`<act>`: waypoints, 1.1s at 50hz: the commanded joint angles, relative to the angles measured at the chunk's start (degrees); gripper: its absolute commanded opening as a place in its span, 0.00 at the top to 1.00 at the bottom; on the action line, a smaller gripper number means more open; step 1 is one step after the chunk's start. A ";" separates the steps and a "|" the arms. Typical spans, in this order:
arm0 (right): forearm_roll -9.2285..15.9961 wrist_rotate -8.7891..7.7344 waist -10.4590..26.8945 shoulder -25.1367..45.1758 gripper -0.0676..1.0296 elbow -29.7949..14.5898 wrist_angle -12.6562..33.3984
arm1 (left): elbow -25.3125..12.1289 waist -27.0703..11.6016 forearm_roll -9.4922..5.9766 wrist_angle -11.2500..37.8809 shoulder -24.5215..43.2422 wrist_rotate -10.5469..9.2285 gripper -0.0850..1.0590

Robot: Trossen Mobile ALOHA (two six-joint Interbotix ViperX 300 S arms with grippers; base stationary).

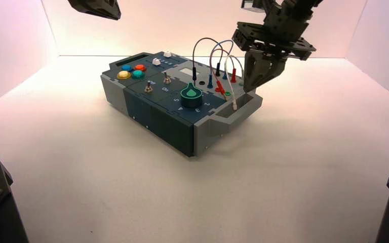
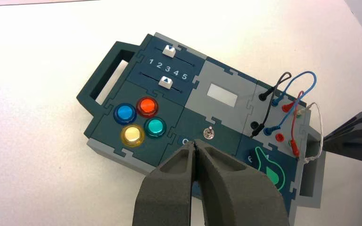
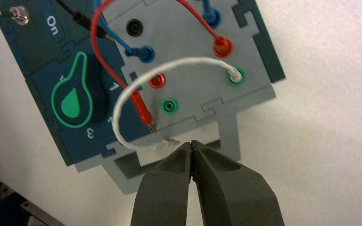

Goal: Flip the bottom switch off with the left gripper.

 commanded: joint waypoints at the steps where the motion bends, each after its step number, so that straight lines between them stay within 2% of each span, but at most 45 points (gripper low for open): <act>1: 0.18 -0.09 0.35 0.53 0.96 -1.41 -0.09 | -0.88 -0.18 0.00 -0.53 -0.26 -0.18 0.95; 40: 0.09 -0.44 1.93 7.56 0.96 -2.81 -0.62 | -1.14 -0.09 0.00 -1.23 0.26 -0.18 0.95; 55: -0.26 -0.70 2.20 8.26 0.96 -4.48 -0.53 | -0.97 0.00 -0.44 1.41 7.56 -0.44 0.95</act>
